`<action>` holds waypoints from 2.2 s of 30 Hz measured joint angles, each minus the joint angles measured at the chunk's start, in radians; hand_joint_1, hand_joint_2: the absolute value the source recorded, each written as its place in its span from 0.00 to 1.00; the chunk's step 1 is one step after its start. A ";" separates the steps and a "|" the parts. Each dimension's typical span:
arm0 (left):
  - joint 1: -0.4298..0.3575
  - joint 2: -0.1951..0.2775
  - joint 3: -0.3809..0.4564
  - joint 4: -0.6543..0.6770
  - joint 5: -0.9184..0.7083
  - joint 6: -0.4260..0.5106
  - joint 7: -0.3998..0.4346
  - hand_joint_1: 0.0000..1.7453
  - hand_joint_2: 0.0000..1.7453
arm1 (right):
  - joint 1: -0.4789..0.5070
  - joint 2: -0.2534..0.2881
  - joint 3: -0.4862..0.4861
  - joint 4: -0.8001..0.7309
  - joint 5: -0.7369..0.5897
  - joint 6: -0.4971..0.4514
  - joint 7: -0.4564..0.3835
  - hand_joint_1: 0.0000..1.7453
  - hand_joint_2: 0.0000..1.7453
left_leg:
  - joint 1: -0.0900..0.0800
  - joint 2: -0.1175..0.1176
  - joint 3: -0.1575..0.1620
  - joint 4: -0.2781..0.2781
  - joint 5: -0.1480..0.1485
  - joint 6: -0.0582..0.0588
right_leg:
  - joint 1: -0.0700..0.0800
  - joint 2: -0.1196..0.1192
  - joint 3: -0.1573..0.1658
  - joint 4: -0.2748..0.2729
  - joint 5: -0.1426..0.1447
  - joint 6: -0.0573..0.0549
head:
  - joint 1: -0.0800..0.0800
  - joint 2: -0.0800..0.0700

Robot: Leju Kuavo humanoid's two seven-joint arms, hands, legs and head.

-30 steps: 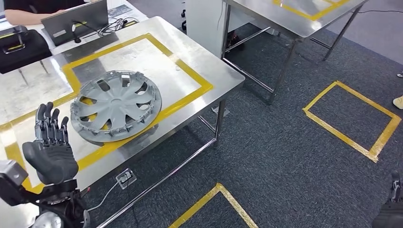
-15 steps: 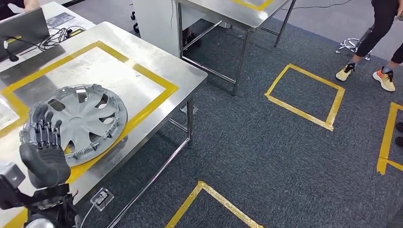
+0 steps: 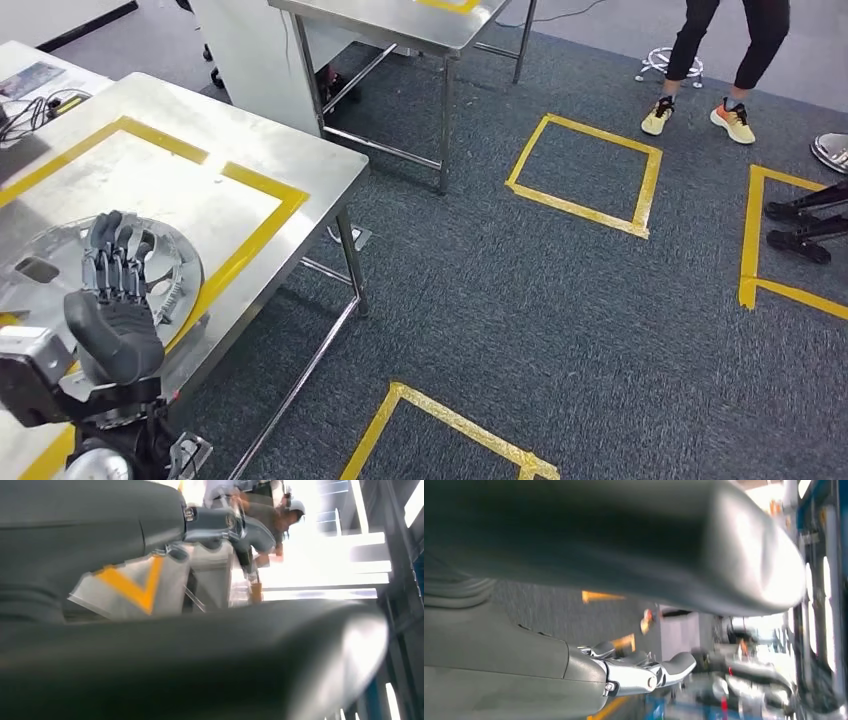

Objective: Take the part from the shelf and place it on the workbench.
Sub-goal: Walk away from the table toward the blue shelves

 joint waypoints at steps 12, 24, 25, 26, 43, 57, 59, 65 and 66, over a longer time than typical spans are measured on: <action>0.027 0.003 0.060 -0.001 0.068 0.007 -0.081 0.00 0.00 | -0.015 0.058 0.058 0.025 0.025 -0.082 -0.059 0.00 0.00 | 0.001 -0.152 -0.028 -0.031 0.059 0.013 | -0.010 0.163 -0.013 0.027 -0.013 0.020 | -0.041 0.000; 0.036 -0.006 0.084 -0.002 0.057 -0.014 -0.084 0.00 0.00 | -0.016 0.060 0.079 0.023 0.045 -0.112 -0.055 0.00 0.00 | -0.009 0.008 0.010 -0.048 0.038 0.033 | -0.006 -0.040 -0.050 0.080 -0.015 0.037 | -0.002 0.000; 0.038 -0.006 0.086 -0.004 0.049 -0.006 -0.079 0.00 0.00 | -0.015 0.060 0.077 0.020 0.045 -0.113 -0.054 0.00 0.00 | -0.011 0.020 0.013 -0.048 0.035 0.028 | 0.000 -0.055 -0.028 0.043 -0.009 0.030 | -0.001 0.000; 0.039 -0.006 0.089 -0.005 0.042 0.003 -0.073 0.00 0.00 | -0.013 0.060 0.072 0.016 0.043 -0.111 -0.054 0.00 0.00 | -0.012 0.031 0.016 -0.048 0.031 0.024 | 0.005 -0.060 -0.022 0.028 -0.011 0.024 | -0.001 0.000; 0.043 -0.010 0.109 -0.001 0.070 -0.009 -0.067 0.00 0.00 | 0.005 0.075 0.025 0.002 0.045 -0.082 -0.024 0.00 0.00 | 0.007 -0.137 -0.022 -0.016 0.037 0.013 | -0.011 0.164 -0.029 0.038 -0.016 0.029 | -0.041 0.000; 0.044 -0.010 0.109 -0.005 0.066 -0.007 -0.063 0.00 0.00 | 0.010 0.077 0.009 0.007 0.042 -0.080 -0.022 0.00 0.00 | -0.017 0.039 0.007 -0.027 0.013 0.031 | 0.020 -0.054 -0.033 0.043 -0.029 0.007 | -0.001 0.000; 0.043 -0.010 0.109 -0.007 0.064 -0.007 -0.060 0.00 0.00 | 0.013 0.077 0.007 0.006 0.042 -0.080 -0.022 0.00 0.00 | -0.015 0.049 0.016 -0.029 0.007 0.022 | 0.020 -0.027 -0.022 0.029 -0.024 -0.001 | 0.000 0.000; 0.046 -0.008 0.108 -0.007 0.057 -0.002 -0.050 0.00 0.00 | 0.010 0.083 0.006 0.010 0.033 -0.079 -0.024 0.00 0.00 | -0.004 -0.074 -0.113 0.226 -0.098 0.003 | 0.004 0.048 0.013 0.003 -0.013 -0.017 | -0.028 0.000; 0.046 -0.008 0.108 -0.006 0.057 0.000 -0.051 0.00 0.00 | 0.010 0.084 0.007 0.011 0.032 -0.079 -0.024 0.00 0.00 | -0.002 -0.076 -0.124 0.231 -0.084 0.001 | 0.003 0.063 0.014 0.004 -0.015 -0.015 | -0.031 0.000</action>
